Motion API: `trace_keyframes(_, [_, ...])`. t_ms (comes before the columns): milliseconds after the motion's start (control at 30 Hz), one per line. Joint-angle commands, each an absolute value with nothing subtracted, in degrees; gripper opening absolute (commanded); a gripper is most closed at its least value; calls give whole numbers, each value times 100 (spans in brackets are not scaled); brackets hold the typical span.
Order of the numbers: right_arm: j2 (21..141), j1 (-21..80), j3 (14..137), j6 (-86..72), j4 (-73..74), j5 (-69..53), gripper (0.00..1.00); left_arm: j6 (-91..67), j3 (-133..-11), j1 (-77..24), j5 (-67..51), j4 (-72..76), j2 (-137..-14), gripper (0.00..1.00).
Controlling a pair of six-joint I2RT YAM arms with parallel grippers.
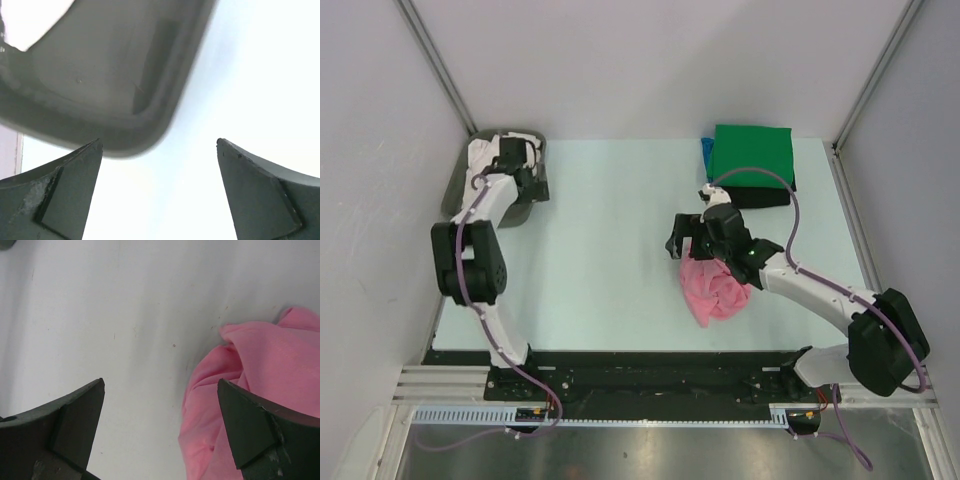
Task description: Fold and stack the t-shirts
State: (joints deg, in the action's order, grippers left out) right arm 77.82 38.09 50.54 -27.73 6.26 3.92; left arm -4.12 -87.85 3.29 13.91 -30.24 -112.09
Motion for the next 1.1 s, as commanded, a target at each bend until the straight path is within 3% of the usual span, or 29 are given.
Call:
trace_keyframes(0, [7410, 3841, 5493, -2347, 1062, 948, 100, -826, -8290, -419, 1371, -2856, -9679, 100])
trace_keyframes(200, [7400, 3701, 5862, -1812, 2012, 1826, 100, -1264, -7147, -1640, 564, -2303, -7668, 100])
trace_keyframes(333, [7471, 3270, 5985, -1661, 2294, 1952, 100, -1793, -6778, -2442, -788, -2120, -6778, 100])
trace_keyframes(500, [7339, 3331, 5994, -1573, 2758, 1234, 100, -3445, -4282, -2759, -2967, 553, -5573, 100])
trace_keyframes(767, [7338, 4806, 5898, -2329, 3445, 1687, 100, -3471, -3235, -3954, -2189, 678, -4588, 100])
trace_keyframes(1067, [8077, 4887, 5906, -2681, 3436, 2275, 93, -3490, -2971, -4025, -2277, 458, -4369, 100])
